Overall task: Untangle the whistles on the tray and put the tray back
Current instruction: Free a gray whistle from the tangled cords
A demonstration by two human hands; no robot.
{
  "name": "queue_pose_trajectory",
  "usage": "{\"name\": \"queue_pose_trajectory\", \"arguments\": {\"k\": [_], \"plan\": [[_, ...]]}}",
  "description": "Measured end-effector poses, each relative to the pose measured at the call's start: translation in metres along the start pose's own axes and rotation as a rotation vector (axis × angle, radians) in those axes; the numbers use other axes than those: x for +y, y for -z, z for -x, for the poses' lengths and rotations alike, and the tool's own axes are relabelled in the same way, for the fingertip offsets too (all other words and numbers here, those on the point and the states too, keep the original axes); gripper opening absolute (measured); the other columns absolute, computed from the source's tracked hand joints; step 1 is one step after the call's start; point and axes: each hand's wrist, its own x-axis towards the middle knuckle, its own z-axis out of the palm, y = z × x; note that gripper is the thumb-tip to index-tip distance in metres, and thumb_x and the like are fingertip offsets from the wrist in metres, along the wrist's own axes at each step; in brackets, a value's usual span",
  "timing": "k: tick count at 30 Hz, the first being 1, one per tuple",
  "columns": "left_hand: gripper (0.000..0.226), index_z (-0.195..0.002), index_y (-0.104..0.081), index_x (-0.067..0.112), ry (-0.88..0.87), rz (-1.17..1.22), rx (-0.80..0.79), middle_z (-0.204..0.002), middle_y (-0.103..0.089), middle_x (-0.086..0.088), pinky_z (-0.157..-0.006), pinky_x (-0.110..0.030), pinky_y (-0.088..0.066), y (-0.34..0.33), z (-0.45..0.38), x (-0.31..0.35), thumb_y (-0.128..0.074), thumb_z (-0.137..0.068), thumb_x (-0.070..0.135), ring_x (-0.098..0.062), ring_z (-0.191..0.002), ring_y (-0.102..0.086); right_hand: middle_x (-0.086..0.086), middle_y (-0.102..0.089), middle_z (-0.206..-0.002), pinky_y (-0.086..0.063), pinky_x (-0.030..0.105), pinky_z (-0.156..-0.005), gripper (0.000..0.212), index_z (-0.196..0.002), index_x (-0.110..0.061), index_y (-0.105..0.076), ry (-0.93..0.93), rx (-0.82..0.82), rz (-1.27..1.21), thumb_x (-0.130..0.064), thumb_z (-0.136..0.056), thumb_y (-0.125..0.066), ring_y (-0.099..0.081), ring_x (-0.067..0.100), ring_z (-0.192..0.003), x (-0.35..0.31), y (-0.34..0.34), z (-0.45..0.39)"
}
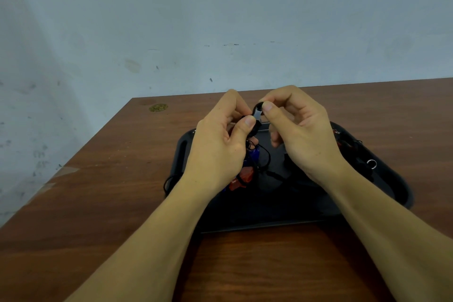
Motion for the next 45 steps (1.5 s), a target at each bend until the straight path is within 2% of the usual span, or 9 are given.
{"name": "queue_pose_trajectory", "arguments": {"k": [6,9,17,20,24,29,38,41,45], "plan": [[0.013,-0.092,-0.05,0.026,0.021,0.049,0.043,-0.079,-0.066,-0.017,-0.063,-0.043,-0.061,-0.004,0.001,-0.001,-0.052,-0.1,0.015,-0.037,-0.07,-0.068,-0.011,-0.064,-0.085,-0.047,0.037,-0.05,0.014,-0.093,-0.023,-0.065,0.074,0.0,0.149,-0.011,-0.1,-0.06,-0.053,0.008,-0.054,-0.001,0.0,0.003],[0.014,-0.091,-0.049,0.032,0.049,0.061,0.052,-0.078,-0.064,-0.028,-0.063,-0.056,-0.058,-0.005,0.001,-0.001,-0.052,-0.099,0.022,-0.048,-0.066,-0.064,-0.016,-0.063,-0.08,-0.047,0.035,-0.052,0.017,-0.093,-0.029,-0.063,0.12,0.007,0.227,-0.014,-0.1,-0.06,-0.053,0.013,-0.055,0.001,0.001,0.003],[0.017,-0.094,-0.047,0.025,0.129,0.131,0.055,-0.078,-0.068,-0.023,-0.062,-0.057,-0.058,-0.007,0.004,0.003,-0.047,-0.104,0.011,-0.027,-0.054,-0.069,-0.011,-0.059,-0.077,-0.041,0.024,-0.052,0.01,-0.098,-0.019,-0.063,0.173,-0.02,0.273,-0.011,-0.1,-0.058,-0.051,0.016,-0.054,0.004,-0.001,0.004],[0.015,-0.093,-0.046,0.018,0.222,0.29,0.092,-0.082,-0.068,-0.027,-0.059,-0.046,-0.061,-0.006,0.001,0.003,-0.045,-0.105,0.008,-0.03,-0.056,-0.068,0.003,-0.061,-0.089,-0.043,0.026,-0.058,0.005,-0.1,-0.016,-0.063,0.224,-0.072,0.358,-0.013,-0.1,-0.059,-0.056,0.023,-0.064,0.006,-0.002,0.004],[0.012,-0.094,-0.046,0.011,0.382,0.613,0.133,-0.077,-0.071,-0.013,-0.058,-0.032,-0.059,-0.006,0.001,0.005,-0.046,-0.105,0.008,-0.025,-0.059,-0.067,0.001,-0.062,-0.097,-0.051,0.033,-0.061,0.005,-0.099,-0.018,-0.063,0.226,-0.083,0.372,-0.013,-0.099,-0.06,-0.062,0.026,-0.073,0.006,-0.004,0.003],[0.006,-0.098,-0.05,0.01,0.47,0.753,0.172,-0.079,-0.07,-0.015,-0.057,-0.03,-0.059,-0.007,-0.001,0.007,-0.049,-0.104,0.011,-0.026,-0.064,-0.069,-0.002,-0.062,-0.094,-0.046,0.018,-0.067,0.004,-0.098,-0.014,-0.063,0.271,-0.094,0.425,-0.014,-0.097,-0.059,-0.059,0.014,-0.081,0.008,-0.003,0.001],[0.021,-0.113,-0.051,0.003,0.541,0.755,0.173,-0.105,-0.07,-0.026,-0.071,-0.038,-0.062,-0.009,-0.001,0.009,-0.053,-0.103,0.022,-0.035,-0.094,-0.074,-0.011,-0.068,-0.085,-0.055,0.026,-0.067,0.004,-0.095,-0.018,-0.07,0.151,-0.07,0.363,-0.015,-0.094,-0.069,-0.068,0.014,-0.076,0.008,0.0,0.003],[0.019,-0.112,-0.052,0.003,0.57,0.703,0.145,-0.106,-0.069,-0.026,-0.072,-0.04,-0.062,-0.009,0.0,0.008,-0.055,-0.102,0.018,-0.033,-0.088,-0.075,-0.009,-0.07,-0.085,-0.06,0.037,-0.068,0.008,-0.094,-0.024,-0.068,0.065,-0.073,0.299,-0.018,-0.092,-0.072,-0.07,0.018,-0.073,0.008,0.0,0.004],[0.008,-0.104,-0.055,0.006,0.581,0.685,0.113,-0.11,-0.066,-0.025,-0.066,-0.036,-0.06,-0.008,-0.001,0.005,-0.054,-0.102,0.014,-0.026,-0.074,-0.074,-0.005,-0.07,-0.096,-0.06,0.034,-0.063,0.015,-0.098,-0.028,-0.063,-0.046,-0.062,0.185,-0.02,-0.09,-0.074,-0.07,0.024,-0.073,0.01,0.002,0.004]]}}
